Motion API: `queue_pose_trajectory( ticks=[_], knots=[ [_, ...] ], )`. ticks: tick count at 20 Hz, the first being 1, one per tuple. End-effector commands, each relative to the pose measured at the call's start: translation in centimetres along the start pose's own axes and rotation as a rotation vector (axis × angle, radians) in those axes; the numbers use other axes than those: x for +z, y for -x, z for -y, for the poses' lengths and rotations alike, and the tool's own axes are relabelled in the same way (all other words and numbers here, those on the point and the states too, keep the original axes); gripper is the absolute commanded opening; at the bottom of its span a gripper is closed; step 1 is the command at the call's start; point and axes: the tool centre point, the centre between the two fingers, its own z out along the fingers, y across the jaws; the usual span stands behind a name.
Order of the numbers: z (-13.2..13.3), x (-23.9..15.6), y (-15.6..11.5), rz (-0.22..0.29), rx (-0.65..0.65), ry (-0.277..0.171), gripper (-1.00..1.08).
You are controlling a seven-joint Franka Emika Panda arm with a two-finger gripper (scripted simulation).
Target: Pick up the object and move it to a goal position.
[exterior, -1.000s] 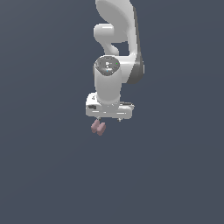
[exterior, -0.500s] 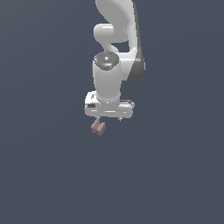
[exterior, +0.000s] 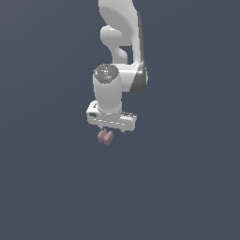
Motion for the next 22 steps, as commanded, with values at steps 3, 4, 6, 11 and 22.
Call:
queue_pose_trajectory(
  ticks=[3, 4, 6, 11, 22],
  knots=[
    [-2.2, 2.4, 0.6, -0.004, 0.121, 0.001, 1.0],
    [-2.6, 2.9, 0.7, -0.005, 0.145, 0.001, 1.0],
    [-3.3, 3.6, 1.0, -0.007, 0.186, 0.002, 1.0],
    [-4.5, 4.7, 1.4, -0.01, 0.248, 0.004, 1.0],
    [-4.6, 6.5, 1.5, -0.01, 0.254, 0.005, 1.0]
  ],
)
